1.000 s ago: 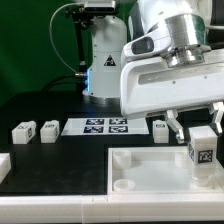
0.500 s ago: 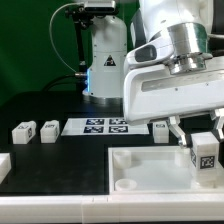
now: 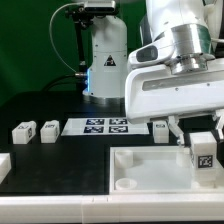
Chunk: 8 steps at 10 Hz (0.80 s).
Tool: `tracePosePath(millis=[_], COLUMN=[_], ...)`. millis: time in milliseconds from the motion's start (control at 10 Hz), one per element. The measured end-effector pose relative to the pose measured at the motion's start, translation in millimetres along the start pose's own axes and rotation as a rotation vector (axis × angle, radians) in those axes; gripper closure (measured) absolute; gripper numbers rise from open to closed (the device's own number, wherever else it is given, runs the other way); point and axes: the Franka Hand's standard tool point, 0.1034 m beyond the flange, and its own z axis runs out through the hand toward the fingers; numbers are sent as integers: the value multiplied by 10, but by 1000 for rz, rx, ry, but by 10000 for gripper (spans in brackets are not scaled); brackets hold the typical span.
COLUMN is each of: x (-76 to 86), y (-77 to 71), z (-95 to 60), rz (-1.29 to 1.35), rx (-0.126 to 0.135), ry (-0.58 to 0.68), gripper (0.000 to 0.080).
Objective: Assemble one leg
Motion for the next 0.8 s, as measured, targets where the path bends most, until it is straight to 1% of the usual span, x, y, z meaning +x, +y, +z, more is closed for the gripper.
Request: tracePosePath(millis=[100,200,300,700,800], x=[-1,-4,-4,-6,50], y=[0,0,1,3,14], z=[1,2,3,4,-27], rz=[0,0,0,1,7], rx=[0,0,0,0,4], ry=[0,-1,-1,-5,-36], gripper=[316,187,161,151,151])
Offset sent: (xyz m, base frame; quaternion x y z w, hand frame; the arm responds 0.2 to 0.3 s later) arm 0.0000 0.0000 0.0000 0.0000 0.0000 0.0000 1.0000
